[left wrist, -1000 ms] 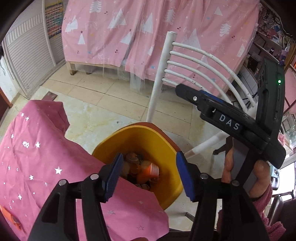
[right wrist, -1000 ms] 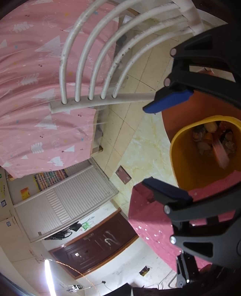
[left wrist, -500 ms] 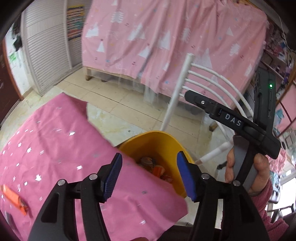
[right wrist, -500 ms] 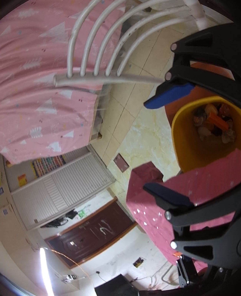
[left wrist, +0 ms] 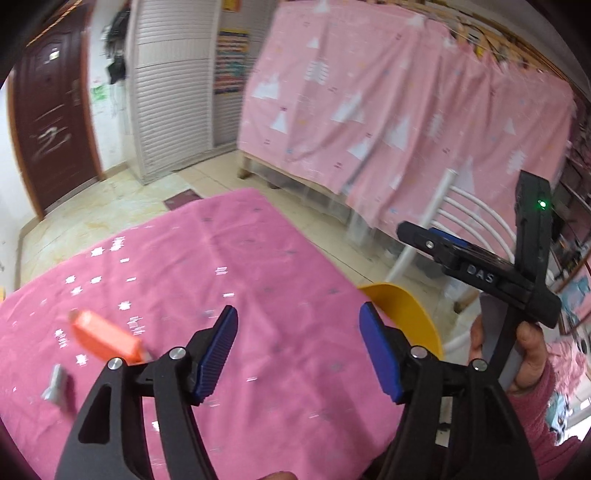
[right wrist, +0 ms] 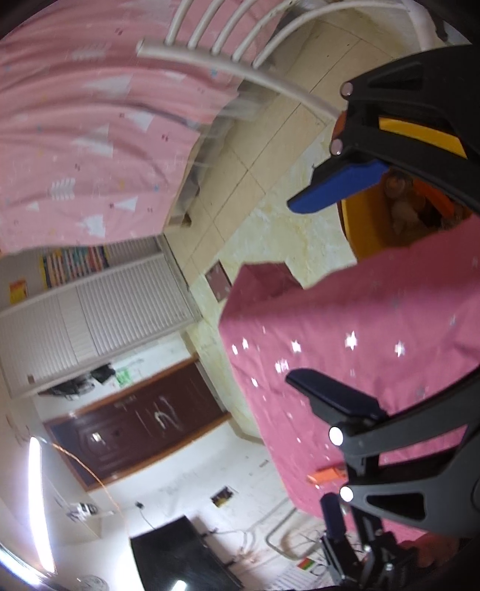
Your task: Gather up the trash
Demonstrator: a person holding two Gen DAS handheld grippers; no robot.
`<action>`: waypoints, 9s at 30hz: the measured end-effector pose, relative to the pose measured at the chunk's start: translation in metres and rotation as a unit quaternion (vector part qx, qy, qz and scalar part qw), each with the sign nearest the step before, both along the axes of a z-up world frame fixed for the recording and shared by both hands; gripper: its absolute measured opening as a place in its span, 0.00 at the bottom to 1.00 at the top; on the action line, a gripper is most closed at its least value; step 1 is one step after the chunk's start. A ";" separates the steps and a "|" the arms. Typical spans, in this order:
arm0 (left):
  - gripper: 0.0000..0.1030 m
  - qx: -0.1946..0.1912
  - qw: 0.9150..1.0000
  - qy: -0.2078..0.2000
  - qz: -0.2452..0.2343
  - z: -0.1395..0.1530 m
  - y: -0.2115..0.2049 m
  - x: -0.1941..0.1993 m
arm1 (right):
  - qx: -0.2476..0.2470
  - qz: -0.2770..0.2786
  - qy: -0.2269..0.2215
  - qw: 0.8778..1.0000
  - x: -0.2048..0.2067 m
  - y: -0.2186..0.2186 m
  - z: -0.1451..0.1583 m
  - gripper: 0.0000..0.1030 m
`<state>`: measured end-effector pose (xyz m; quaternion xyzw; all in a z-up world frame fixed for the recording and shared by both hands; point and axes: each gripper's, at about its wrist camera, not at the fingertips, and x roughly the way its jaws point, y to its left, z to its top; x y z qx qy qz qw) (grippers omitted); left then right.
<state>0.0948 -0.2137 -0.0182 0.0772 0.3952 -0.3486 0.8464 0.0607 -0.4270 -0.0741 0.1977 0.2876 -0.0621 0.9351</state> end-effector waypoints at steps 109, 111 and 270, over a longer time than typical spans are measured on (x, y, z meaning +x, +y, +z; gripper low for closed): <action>0.24 0.071 0.987 -0.063 0.128 -0.016 0.167 0.045 | -0.143 0.232 0.031 0.962 0.105 0.235 0.018 0.18; 0.24 0.072 0.987 -0.069 0.123 -0.013 0.158 0.041 | -0.140 0.221 0.023 0.965 0.098 0.224 0.023 0.18; 0.89 0.025 0.930 -0.152 0.335 -0.034 0.212 -0.010 | -0.128 0.148 -0.075 0.978 0.007 0.223 -0.002 0.94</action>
